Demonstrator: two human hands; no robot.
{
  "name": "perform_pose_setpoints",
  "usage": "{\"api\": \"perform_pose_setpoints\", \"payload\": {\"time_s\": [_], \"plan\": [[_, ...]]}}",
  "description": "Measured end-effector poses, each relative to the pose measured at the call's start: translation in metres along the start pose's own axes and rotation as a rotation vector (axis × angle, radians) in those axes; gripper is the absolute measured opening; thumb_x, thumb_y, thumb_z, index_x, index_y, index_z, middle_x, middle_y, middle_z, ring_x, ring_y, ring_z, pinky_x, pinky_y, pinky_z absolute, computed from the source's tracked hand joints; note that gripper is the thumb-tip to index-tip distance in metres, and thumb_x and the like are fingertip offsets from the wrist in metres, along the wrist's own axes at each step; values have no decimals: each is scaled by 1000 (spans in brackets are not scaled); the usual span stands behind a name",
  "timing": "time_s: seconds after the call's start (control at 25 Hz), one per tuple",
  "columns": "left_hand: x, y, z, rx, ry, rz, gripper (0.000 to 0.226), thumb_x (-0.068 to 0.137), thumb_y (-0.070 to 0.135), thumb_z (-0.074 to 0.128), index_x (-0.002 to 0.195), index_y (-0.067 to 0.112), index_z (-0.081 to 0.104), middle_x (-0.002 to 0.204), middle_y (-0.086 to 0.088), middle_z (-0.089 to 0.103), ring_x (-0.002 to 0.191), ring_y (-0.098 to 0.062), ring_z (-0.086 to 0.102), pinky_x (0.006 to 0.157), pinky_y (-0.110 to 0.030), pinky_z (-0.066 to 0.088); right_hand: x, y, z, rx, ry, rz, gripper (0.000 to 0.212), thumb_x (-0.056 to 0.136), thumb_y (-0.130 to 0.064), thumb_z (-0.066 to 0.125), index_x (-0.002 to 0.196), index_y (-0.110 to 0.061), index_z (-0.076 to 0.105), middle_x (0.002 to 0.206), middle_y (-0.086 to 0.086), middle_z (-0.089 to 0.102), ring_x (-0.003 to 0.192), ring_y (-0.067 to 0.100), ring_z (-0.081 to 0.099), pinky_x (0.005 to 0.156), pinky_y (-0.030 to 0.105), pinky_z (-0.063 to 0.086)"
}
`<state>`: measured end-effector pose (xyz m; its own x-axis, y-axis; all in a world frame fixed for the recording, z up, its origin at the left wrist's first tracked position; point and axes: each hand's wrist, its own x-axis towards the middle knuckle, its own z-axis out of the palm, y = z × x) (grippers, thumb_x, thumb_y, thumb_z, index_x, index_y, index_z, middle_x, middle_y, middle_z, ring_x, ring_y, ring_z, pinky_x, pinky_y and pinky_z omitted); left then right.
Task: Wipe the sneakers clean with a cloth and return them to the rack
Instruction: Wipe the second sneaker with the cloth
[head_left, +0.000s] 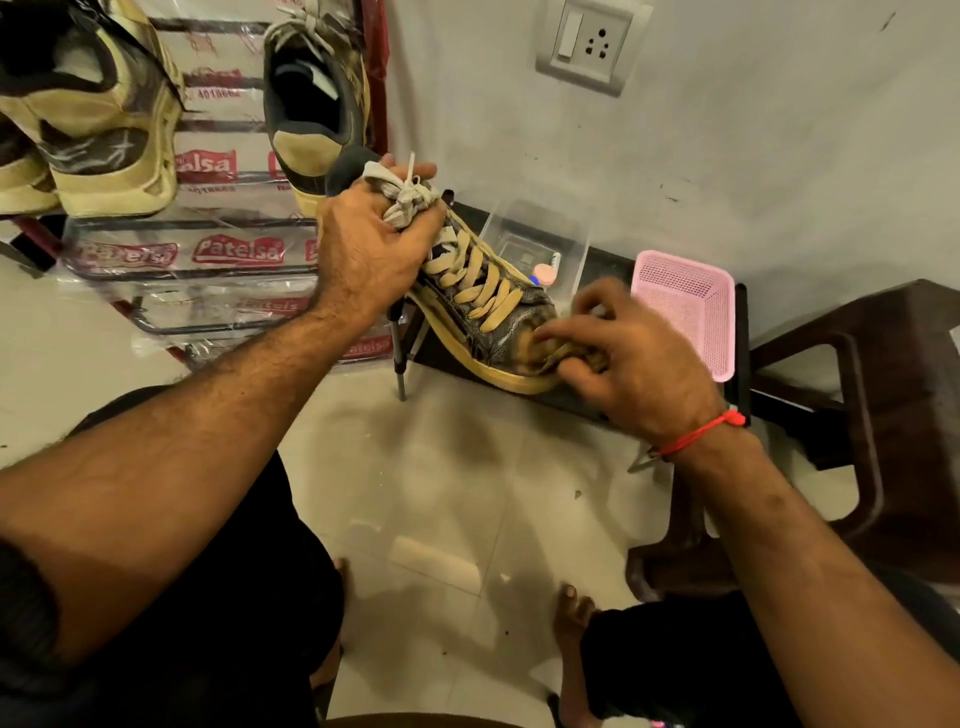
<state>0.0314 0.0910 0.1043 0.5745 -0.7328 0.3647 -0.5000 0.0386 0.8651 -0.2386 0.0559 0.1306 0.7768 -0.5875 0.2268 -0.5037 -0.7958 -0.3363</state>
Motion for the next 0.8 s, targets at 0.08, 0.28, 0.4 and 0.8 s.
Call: {"api": "perform_pose_setpoints", "payload": {"time_s": [0.08,0.28,0.4,0.8], "plan": [[-1,4,-1,-10,31,-13,41,86,44,66,118,18,76,109,6,76,95,-3,72,80,-32,63,5,17,-5,28,156,152,41,81,-36,57,114,-21,75,110,9,56,89,22,56,72,44,55],[-5,4,0,127,9,53,45,86,48,63,122,22,74,125,10,67,117,-1,60,102,-41,54,-8,-30,26,29,-25,-132,45,85,-36,55,120,-12,71,116,13,56,97,24,59,75,33,57],[-8,6,3,113,-7,95,45,88,43,64,125,18,72,129,3,67,129,-9,57,110,-45,49,5,-12,13,32,65,14,42,85,-37,54,114,-15,74,115,11,56,94,18,53,76,37,57],[-7,1,6,103,13,125,47,89,45,63,127,19,71,129,5,67,131,-6,54,112,-49,46,6,-8,8,38,112,72,32,87,-27,62,113,-12,73,115,12,56,94,21,54,73,43,60]]}}
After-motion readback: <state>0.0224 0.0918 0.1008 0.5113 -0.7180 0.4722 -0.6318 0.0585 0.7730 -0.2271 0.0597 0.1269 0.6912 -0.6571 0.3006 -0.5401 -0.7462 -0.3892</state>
